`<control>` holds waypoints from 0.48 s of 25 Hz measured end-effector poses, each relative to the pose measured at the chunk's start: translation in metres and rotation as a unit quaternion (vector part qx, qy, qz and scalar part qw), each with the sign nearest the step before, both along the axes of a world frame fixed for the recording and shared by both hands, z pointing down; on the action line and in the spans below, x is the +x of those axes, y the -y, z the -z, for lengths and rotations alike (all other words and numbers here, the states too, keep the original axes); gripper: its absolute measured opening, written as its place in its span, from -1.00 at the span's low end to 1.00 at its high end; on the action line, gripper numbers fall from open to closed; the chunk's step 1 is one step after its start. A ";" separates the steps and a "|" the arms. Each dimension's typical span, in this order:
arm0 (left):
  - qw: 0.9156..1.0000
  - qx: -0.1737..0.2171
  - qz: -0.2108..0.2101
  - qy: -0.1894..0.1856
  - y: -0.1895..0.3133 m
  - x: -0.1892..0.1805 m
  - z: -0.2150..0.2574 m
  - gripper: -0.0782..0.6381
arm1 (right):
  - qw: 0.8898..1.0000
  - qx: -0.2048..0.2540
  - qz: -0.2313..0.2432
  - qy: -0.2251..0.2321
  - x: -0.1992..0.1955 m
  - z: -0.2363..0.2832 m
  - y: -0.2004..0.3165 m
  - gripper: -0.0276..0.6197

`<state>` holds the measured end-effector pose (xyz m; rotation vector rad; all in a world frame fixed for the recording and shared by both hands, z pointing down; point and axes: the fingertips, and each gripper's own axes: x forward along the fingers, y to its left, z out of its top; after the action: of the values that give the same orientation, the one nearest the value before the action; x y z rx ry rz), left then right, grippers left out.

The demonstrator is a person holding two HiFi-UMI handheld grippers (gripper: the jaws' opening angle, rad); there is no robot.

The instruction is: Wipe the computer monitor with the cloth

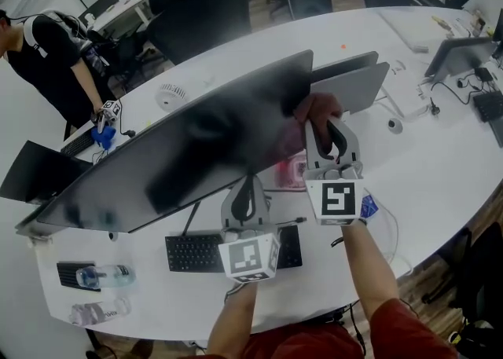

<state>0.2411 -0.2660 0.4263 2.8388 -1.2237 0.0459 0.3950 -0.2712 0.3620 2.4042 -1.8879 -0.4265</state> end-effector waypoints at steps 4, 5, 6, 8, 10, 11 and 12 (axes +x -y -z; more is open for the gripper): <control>1.000 -0.005 0.001 0.006 0.001 0.001 -0.010 -0.72 | 1.000 -0.017 -0.002 0.013 0.003 -0.024 0.003 -0.68; 1.000 -0.007 0.002 0.008 0.001 0.000 -0.013 -0.72 | 1.000 -0.021 -0.001 0.016 0.003 -0.030 0.004 -0.68; 1.000 -0.009 0.002 0.010 0.001 0.000 -0.015 -0.72 | 0.999 -0.029 0.000 0.019 0.004 -0.036 0.004 -0.68; 1.000 -0.013 0.004 0.012 0.002 0.001 -0.021 -0.72 | 0.999 -0.042 -0.001 0.027 0.004 -0.049 0.005 -0.68; 1.000 -0.018 0.005 0.015 0.004 0.001 -0.027 -0.72 | 0.998 -0.049 0.001 0.031 0.005 -0.060 0.007 -0.68; 1.000 -0.021 0.005 0.017 0.004 0.002 -0.030 -0.72 | 0.998 -0.050 0.002 0.031 0.005 -0.066 0.008 -0.68; 1.000 -0.025 0.006 0.018 0.005 0.002 -0.033 -0.72 | 0.998 -0.054 0.003 0.031 0.005 -0.071 0.009 -0.68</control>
<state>0.2428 -0.2705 0.4588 2.8007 -1.2290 0.1266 0.4001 -0.2797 0.4332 2.3703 -1.8903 -0.2469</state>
